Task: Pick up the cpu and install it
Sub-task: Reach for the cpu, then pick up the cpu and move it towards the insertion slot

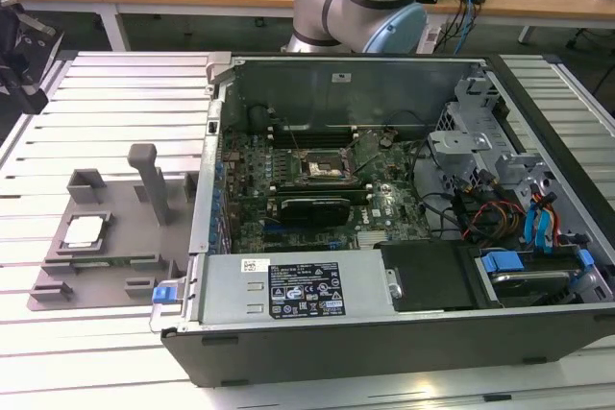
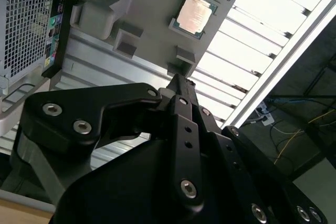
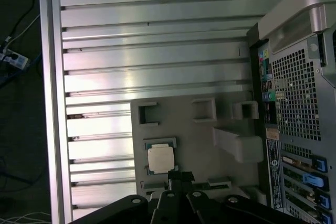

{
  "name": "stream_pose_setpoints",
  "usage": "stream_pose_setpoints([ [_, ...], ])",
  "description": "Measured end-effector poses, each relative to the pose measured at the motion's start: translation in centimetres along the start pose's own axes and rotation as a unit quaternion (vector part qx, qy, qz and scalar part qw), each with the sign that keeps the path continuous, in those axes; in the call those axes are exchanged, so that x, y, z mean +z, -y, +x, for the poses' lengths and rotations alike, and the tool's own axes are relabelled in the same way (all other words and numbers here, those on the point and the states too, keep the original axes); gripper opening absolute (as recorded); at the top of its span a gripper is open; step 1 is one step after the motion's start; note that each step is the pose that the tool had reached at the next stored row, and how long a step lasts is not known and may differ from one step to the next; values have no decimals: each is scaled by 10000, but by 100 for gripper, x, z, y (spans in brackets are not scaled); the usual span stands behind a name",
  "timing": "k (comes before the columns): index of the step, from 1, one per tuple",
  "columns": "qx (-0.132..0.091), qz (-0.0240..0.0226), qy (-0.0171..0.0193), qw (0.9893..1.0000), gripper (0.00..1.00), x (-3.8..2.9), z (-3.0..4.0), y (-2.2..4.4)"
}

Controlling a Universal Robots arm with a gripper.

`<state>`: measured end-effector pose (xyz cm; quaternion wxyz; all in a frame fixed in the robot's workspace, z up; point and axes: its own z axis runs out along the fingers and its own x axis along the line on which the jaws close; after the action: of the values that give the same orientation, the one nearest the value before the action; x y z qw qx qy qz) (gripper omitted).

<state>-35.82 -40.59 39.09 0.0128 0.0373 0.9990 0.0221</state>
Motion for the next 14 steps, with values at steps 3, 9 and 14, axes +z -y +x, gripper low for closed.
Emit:
stream_pose_setpoints([
  [3,1,0,0,10000,11,0,1,0],
  [9,1,1,0,10000,11,-1,2,0],
  [14,1,0,0,10000,11,0,3,0],
])
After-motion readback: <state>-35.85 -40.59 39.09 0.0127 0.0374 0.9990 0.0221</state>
